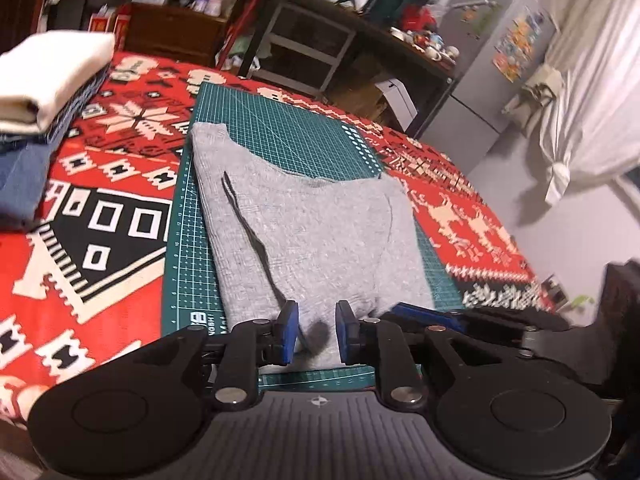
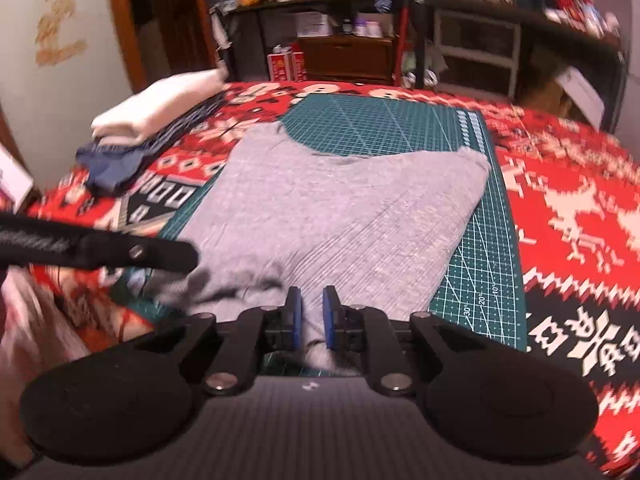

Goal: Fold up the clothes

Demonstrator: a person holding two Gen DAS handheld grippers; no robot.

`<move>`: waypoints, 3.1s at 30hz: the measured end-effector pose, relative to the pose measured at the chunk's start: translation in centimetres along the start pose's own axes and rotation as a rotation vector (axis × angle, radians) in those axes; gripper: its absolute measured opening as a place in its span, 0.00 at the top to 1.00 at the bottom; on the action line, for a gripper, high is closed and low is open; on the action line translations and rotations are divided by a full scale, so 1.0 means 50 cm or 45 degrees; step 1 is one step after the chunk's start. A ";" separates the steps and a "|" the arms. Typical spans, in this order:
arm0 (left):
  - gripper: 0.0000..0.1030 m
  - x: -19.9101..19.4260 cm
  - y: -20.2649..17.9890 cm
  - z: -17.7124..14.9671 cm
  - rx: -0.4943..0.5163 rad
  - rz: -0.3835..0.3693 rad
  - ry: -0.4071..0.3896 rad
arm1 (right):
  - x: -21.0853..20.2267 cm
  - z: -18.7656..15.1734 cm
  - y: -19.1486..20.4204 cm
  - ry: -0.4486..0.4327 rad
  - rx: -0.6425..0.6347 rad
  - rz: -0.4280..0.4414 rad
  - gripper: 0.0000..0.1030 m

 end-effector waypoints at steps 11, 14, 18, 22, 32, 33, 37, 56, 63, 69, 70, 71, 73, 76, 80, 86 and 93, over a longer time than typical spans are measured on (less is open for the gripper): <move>0.82 0.001 0.023 0.001 0.015 0.007 -0.075 | 0.013 0.063 0.013 -0.059 0.072 0.055 1.00; 0.82 -0.002 0.033 0.002 -0.008 0.008 -0.085 | 0.029 0.042 0.035 -0.021 0.018 0.046 1.00; 0.82 0.001 0.042 -0.004 -0.027 -0.002 -0.081 | 0.019 0.023 0.050 -0.024 -0.068 0.024 0.98; 0.82 -0.003 0.034 -0.003 -0.014 -0.031 -0.099 | -0.007 0.013 0.040 -0.017 -0.029 0.026 0.98; 0.67 0.006 -0.008 -0.012 0.120 -0.049 -0.108 | -0.020 0.005 -0.051 -0.056 0.100 -0.114 0.75; 0.65 0.008 -0.012 -0.013 0.141 -0.041 -0.105 | -0.018 -0.001 -0.050 -0.049 0.089 -0.118 0.71; 0.59 0.019 -0.022 -0.022 0.204 -0.011 -0.083 | -0.016 -0.020 -0.045 -0.056 0.050 -0.122 0.68; 0.19 0.001 0.014 0.005 0.299 0.261 -0.117 | -0.044 -0.008 -0.125 -0.092 0.083 -0.149 0.01; 0.17 0.003 0.085 0.011 0.210 0.360 -0.044 | -0.025 -0.024 -0.183 -0.010 0.179 -0.211 0.01; 0.16 0.005 0.128 0.012 0.141 0.417 -0.001 | -0.010 -0.040 -0.210 0.047 0.206 -0.262 0.00; 0.14 0.005 0.131 0.013 0.137 0.420 -0.002 | -0.007 -0.042 -0.214 0.056 0.212 -0.268 0.00; 0.13 0.006 0.133 0.012 0.137 0.428 0.001 | -0.006 -0.043 -0.217 0.060 0.221 -0.268 0.00; 0.10 0.007 0.135 0.011 0.149 0.451 0.005 | -0.005 -0.046 -0.219 0.073 0.242 -0.273 0.00; 0.02 0.007 0.139 0.009 0.127 0.500 0.013 | -0.005 -0.047 -0.221 0.088 0.274 -0.268 0.00; 0.00 0.005 0.144 0.008 0.092 0.536 0.024 | -0.004 -0.044 -0.221 0.114 0.285 -0.261 0.00; 0.00 0.008 0.145 0.010 0.088 0.542 0.090 | 0.008 -0.038 -0.216 0.172 0.242 -0.259 0.00; 0.00 0.015 0.142 0.010 0.093 0.545 0.138 | 0.011 -0.032 -0.213 0.167 0.230 -0.232 0.00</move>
Point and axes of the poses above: each gripper's, at about its wrist camera, not at the fingertips, and x roughly the way its jaws point, y to its left, z to its top, the point moved 10 cm from there along x, roughly the way its jaws point, and after that the axes turned 3 degrees about -z, right-handed, at the moved point
